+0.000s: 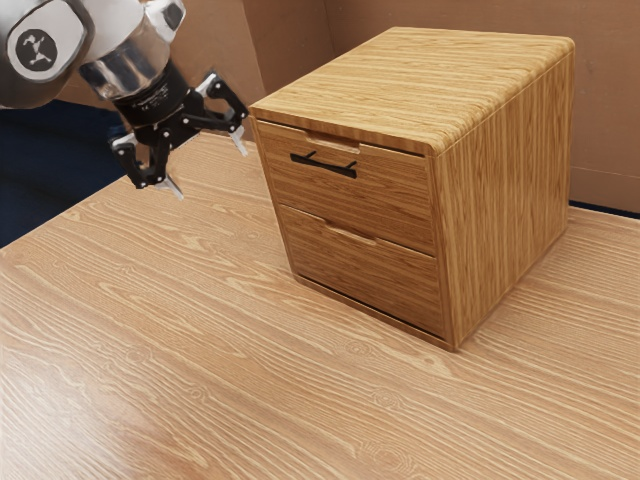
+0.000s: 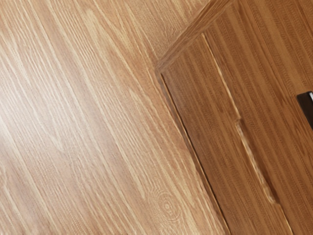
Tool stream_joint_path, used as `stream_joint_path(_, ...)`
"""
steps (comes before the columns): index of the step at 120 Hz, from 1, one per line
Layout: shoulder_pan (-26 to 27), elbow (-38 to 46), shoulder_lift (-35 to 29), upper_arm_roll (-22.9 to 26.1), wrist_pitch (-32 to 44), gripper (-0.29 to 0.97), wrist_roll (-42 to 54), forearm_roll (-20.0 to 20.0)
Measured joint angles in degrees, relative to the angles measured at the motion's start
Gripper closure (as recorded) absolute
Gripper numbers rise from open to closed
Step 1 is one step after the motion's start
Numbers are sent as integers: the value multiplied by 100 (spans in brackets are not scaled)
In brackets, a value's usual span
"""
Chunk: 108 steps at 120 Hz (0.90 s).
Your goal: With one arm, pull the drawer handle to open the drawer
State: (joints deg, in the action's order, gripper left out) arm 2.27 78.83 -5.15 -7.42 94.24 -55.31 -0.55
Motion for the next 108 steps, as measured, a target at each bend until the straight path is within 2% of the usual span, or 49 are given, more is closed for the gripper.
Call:
stream_joint_path(5,49,891,-290,-50,497,0,-223,17)
stream_joint_path(11,41,1555,-509,-68,1056,0,-471,33)
stream_joint_path(27,51,2407,-758,-54,2374,0,-1040,70)
stream_joint_path(42,66,2559,-681,-49,3203,0,-1471,158)
stream_joint_path(62,90,2718,-563,79,3945,0,-1922,219)
stream_joint_path(108,99,3061,-451,190,4794,0,-2587,238)
